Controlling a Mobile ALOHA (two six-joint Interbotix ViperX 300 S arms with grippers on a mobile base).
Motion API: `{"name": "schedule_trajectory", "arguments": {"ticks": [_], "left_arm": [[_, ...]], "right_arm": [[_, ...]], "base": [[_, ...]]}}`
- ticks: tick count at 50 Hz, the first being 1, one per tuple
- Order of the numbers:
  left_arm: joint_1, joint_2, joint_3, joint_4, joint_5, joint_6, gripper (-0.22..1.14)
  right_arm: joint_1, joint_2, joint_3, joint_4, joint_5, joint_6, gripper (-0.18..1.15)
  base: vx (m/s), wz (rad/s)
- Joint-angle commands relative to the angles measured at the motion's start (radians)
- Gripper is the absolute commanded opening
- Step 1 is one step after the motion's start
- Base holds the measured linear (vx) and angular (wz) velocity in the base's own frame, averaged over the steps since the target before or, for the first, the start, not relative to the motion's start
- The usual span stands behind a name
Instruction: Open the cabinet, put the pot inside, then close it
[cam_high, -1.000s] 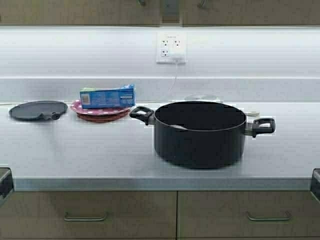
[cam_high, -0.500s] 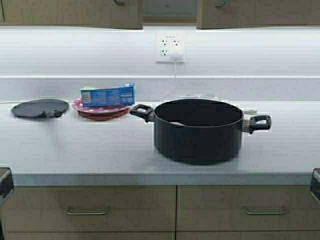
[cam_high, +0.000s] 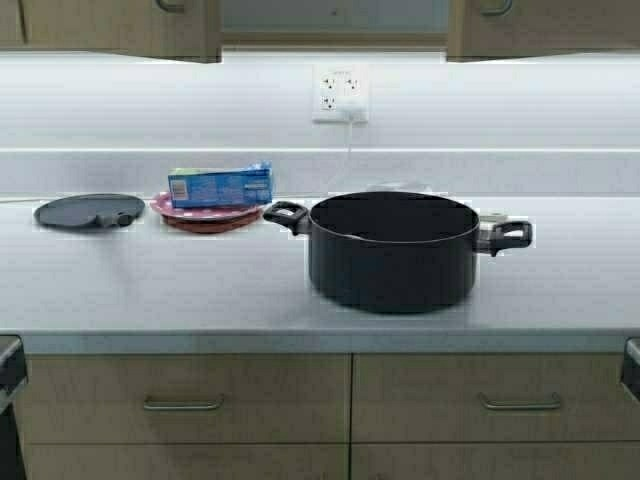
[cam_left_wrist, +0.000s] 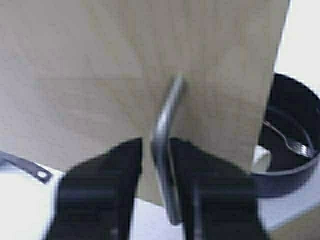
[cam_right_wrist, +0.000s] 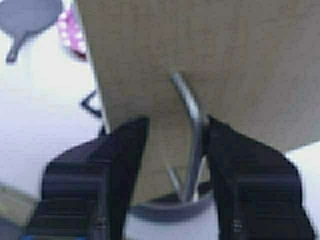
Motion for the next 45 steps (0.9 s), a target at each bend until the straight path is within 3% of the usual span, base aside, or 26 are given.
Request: {"name": "schedule_trajectory", "arguments": {"ticks": [1,8,13,17,19,23,25,33,45], "left_arm": [[0.003,-0.097,0.034,0.011,0.055,-0.002,1.0],[0.0,-0.253,0.081,0.005,0.15,-0.002,0.7],[-0.032,-0.356,0.087,-0.015,0.27,-0.008,0.23],[-0.101,-0.391,0.081,-0.038,0.282,-0.005,-0.12],[-0.137,-0.388,0.069,-0.054,0.279,-0.014,-0.13],[-0.212,-0.354,0.048,-0.086,0.265,-0.012,0.02],[-0.256,-0.31,0.031,-0.104,0.241,-0.011,0.08],[-0.356,-0.137,-0.011,-0.106,0.078,-0.023,0.02],[-0.353,0.094,-0.081,-0.104,-0.094,-0.021,0.03]], "right_arm": [[-0.005,-0.094,-0.005,-0.066,0.163,0.009,1.01],[-0.002,-0.247,0.014,-0.11,0.325,0.06,0.98],[0.031,-0.347,0.018,-0.086,0.39,0.117,0.88],[0.081,-0.4,0.021,-0.061,0.38,0.149,0.62],[0.112,-0.407,0.021,-0.051,0.364,0.156,0.44],[0.178,-0.391,0.032,-0.034,0.272,0.152,0.03],[0.213,-0.37,0.041,-0.032,0.204,0.153,-0.09],[0.261,-0.253,0.061,-0.037,0.025,0.161,0.11],[0.241,-0.044,0.031,-0.058,-0.144,0.153,0.06]], "base": [[-0.04,0.0],[-0.03,0.0],[0.0,-0.02],[0.02,-0.02],[0.0,0.07],[-0.01,0.01],[-0.01,0.0],[0.0,0.0],[0.0,0.0]]}}
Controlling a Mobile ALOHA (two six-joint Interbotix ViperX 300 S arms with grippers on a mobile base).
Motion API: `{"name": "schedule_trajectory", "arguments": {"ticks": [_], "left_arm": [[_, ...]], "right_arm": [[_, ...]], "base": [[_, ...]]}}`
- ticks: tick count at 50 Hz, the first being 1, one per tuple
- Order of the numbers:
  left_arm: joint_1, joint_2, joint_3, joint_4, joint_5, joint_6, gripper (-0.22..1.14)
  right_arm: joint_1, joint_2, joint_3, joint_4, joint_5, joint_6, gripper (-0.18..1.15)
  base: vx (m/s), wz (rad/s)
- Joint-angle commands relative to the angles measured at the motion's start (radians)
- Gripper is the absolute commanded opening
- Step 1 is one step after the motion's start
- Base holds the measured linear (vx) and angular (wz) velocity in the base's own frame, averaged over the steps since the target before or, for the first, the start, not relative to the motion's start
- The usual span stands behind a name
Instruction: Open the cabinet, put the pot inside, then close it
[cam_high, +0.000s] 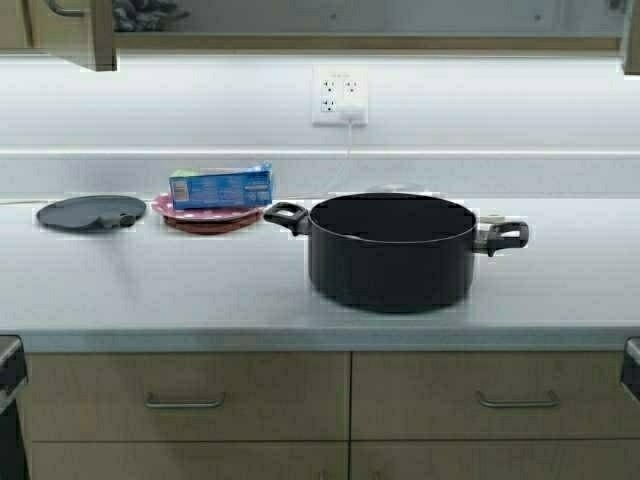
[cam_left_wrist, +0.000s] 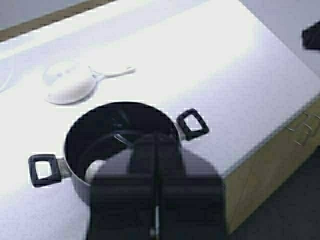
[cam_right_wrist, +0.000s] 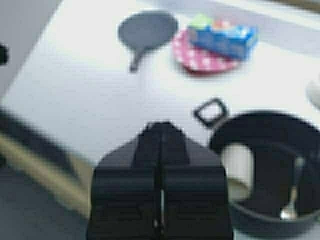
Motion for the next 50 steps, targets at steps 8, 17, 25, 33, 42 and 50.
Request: {"name": "schedule_trajectory", "arguments": {"ticks": [8,17,25,33,42,50], "left_arm": [[0.117,0.291,-0.175,0.005,-0.118,0.002,0.03],[0.262,0.43,-0.29,0.005,-0.12,0.003,0.03],[0.354,0.459,-0.29,0.0,-0.12,0.002,0.03],[0.4,0.433,-0.252,0.002,-0.126,0.002,0.03],[0.433,0.416,-0.235,-0.002,-0.13,-0.009,0.04],[0.345,0.399,-0.204,0.005,-0.17,-0.015,0.25]], "right_arm": [[-0.141,0.181,-0.094,-0.078,-0.104,0.002,0.06],[-0.383,0.259,-0.127,-0.089,-0.086,-0.005,0.06],[-0.581,0.262,-0.114,-0.103,-0.032,-0.008,0.06],[-0.693,0.256,-0.084,-0.127,-0.031,-0.009,0.06],[-0.673,0.264,-0.103,-0.104,-0.091,0.011,0.07],[-0.499,0.259,-0.094,-0.087,-0.098,0.017,0.34]], "base": [[-0.04,0.04],[-0.08,0.04],[-0.12,0.05],[-0.13,0.04],[-0.15,0.04],[-0.17,0.0]]}}
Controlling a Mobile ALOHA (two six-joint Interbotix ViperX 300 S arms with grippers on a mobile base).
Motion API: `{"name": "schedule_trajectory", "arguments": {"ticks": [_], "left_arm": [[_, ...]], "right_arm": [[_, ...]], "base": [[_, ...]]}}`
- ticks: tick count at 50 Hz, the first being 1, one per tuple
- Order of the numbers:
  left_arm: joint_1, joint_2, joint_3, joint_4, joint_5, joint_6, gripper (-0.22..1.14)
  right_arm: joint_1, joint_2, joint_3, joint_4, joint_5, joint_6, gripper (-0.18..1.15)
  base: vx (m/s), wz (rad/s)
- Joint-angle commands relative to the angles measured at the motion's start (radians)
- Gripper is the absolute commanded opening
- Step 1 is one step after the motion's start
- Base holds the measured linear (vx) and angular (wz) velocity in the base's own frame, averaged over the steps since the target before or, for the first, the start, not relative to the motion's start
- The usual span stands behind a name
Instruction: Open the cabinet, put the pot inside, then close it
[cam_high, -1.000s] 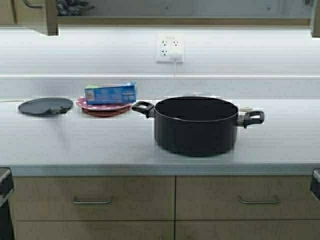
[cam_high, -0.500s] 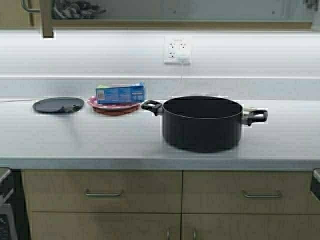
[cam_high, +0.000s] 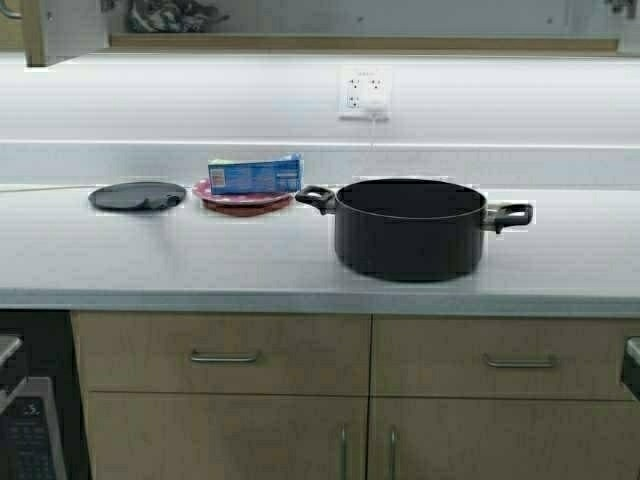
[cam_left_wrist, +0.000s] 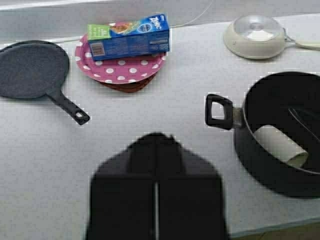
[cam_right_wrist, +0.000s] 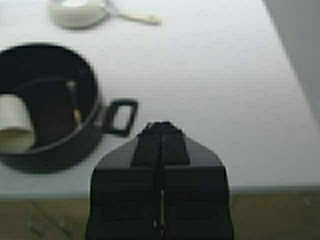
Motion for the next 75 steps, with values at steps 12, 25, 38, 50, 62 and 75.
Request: {"name": "schedule_trajectory", "arguments": {"ticks": [12,25,38,50,62,75], "left_arm": [[-0.167,-0.163,0.213,-0.008,-0.213,-0.051,1.02],[-0.279,-0.279,0.549,0.038,-0.529,-0.399,1.03],[-0.288,-0.041,0.796,0.207,-1.0,-0.862,1.03],[-0.216,0.554,0.678,0.351,-1.485,-1.177,1.03],[-0.137,0.802,0.449,0.526,-1.583,-1.385,1.03],[-0.086,0.784,0.39,0.548,-1.534,-1.378,1.03]], "right_arm": [[0.373,-0.063,0.046,0.087,-0.023,0.074,1.05],[0.726,-0.063,0.324,0.262,-0.545,0.238,1.03],[0.831,0.176,0.577,0.129,-1.126,0.75,1.04],[0.758,0.604,0.56,-0.048,-1.522,1.189,1.04],[0.634,0.951,0.445,-0.072,-1.818,1.433,1.04],[0.571,1.094,0.371,-0.089,-1.913,1.485,1.04]], "base": [[-0.11,-0.08],[-0.08,-0.09],[-0.01,-0.02],[0.03,0.01],[0.06,0.01],[0.15,0.0]]}}
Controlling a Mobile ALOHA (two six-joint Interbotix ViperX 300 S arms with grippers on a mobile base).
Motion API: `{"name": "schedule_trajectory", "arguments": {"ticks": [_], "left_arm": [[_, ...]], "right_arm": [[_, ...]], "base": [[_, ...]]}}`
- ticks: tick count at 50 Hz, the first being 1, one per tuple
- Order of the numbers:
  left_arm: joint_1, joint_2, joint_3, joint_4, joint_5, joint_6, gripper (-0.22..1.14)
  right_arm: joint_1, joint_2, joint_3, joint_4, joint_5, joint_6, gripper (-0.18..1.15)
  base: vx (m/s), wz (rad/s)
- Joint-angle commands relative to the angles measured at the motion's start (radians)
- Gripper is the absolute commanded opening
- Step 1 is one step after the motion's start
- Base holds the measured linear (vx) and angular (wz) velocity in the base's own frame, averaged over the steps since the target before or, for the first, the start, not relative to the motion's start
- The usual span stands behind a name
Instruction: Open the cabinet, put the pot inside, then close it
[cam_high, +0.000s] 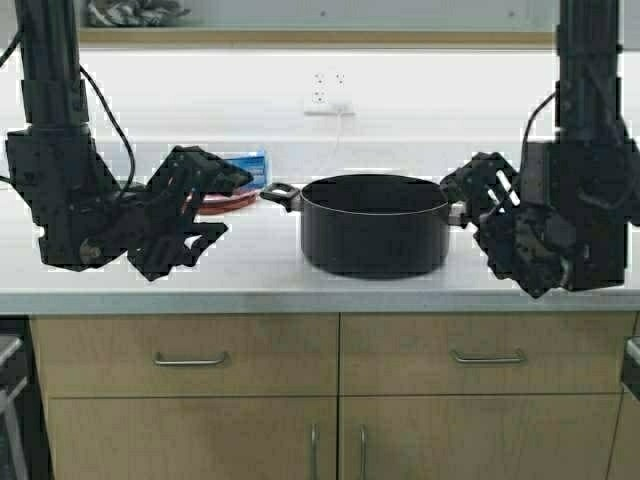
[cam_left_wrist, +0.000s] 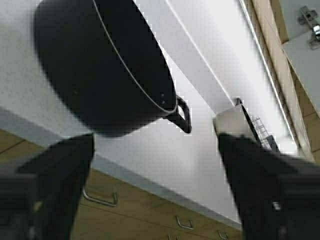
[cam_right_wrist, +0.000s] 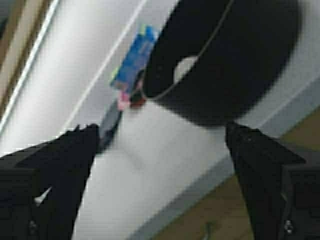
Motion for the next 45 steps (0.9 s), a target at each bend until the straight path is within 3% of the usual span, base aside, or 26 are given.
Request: {"name": "schedule_trajectory", "arguments": {"ticks": [1,20,27,38,45], "left_arm": [[0.02,-0.031,-0.026,0.018,0.014,0.0,1.03],[0.023,0.003,-0.014,-0.034,0.014,0.017,1.03],[0.025,0.066,-0.078,-0.13,0.018,0.021,1.03],[0.069,0.178,-0.291,-0.1,0.071,-0.028,1.03],[0.118,0.221,-0.416,-0.025,0.138,-0.075,1.03]], "right_arm": [[-0.043,0.018,-0.029,-0.002,-0.028,0.015,1.04],[-0.063,0.048,-0.002,-0.133,-0.04,0.021,1.04],[-0.104,0.118,-0.117,-0.124,-0.038,0.035,1.04],[-0.19,0.238,-0.316,-0.132,-0.028,0.069,1.04],[-0.241,0.291,-0.414,-0.183,0.011,0.112,1.04]], "base": [[0.16,0.04],[0.19,-0.06],[0.2,-0.13],[0.1,-0.06],[0.06,-0.01]]}}
